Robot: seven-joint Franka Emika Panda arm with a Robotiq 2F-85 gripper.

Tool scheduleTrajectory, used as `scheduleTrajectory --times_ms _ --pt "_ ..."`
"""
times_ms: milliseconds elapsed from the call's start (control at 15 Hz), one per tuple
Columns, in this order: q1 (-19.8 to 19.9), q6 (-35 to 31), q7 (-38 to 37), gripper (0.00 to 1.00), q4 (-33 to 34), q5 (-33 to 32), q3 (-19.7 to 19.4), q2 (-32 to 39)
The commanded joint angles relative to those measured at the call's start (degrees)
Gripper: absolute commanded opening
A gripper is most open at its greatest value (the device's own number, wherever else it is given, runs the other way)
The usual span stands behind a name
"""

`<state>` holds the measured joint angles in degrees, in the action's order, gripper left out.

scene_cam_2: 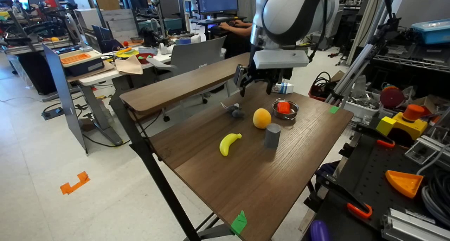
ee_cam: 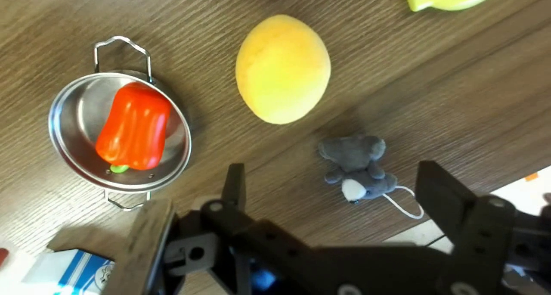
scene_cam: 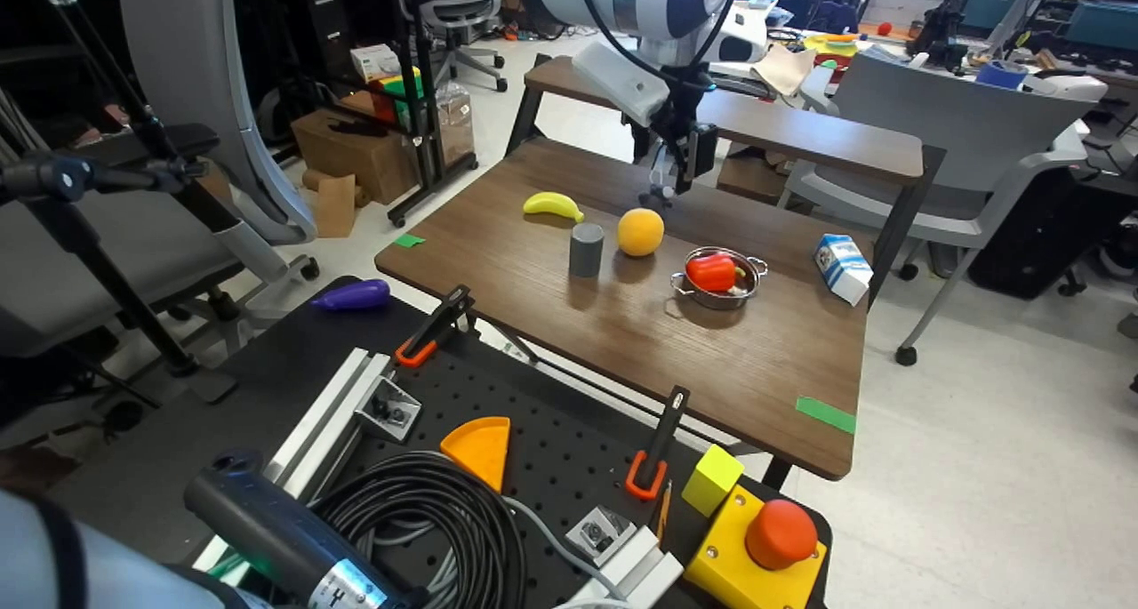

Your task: Move the yellow plush toy to the right.

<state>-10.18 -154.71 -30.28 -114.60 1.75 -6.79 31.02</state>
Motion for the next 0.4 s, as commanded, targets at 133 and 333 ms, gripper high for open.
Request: scheduleTrajectory --times_ms 133,333 --pt "-0.07 0.23 0.77 1.00 -2.09 0.21 0.18 -2.46" --pt "-0.07 0.23 0.81 1.00 -2.47 0.20 0.20 -2.58"
